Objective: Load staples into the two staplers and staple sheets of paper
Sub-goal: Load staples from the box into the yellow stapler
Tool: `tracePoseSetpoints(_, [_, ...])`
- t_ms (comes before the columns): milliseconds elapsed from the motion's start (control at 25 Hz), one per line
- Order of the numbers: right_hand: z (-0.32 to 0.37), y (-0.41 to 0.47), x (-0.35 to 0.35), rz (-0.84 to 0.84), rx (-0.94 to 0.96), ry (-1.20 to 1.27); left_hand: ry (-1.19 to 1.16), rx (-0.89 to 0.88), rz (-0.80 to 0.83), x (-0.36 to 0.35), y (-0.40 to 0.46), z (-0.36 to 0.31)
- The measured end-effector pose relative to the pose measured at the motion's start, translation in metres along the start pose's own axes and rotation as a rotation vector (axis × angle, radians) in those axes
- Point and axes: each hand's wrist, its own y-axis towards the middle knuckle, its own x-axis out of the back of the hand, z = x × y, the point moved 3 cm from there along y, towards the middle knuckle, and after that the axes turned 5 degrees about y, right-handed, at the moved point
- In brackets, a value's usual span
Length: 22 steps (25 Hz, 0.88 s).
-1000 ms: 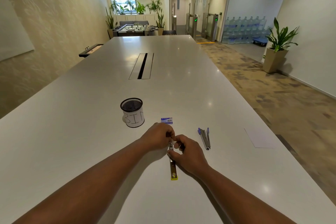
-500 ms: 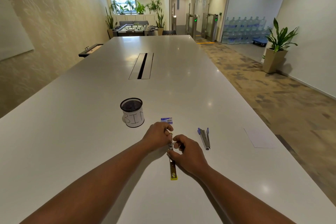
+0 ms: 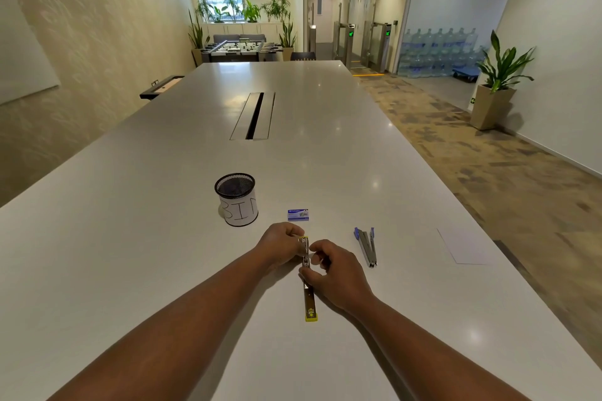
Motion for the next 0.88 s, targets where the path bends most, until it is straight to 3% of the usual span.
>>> tracePoseSetpoints(520, [0.001, -0.001, 0.000, 0.015, 0.022, -0.011, -0.211, 0.131, -0.070, -0.006, 0.013, 0.002])
tracePoseSetpoints(880, [0.015, -0.011, -0.004, 0.017, 0.250, -0.276, -0.468, 0.113, -0.061, -0.011, 0.009, 0.013])
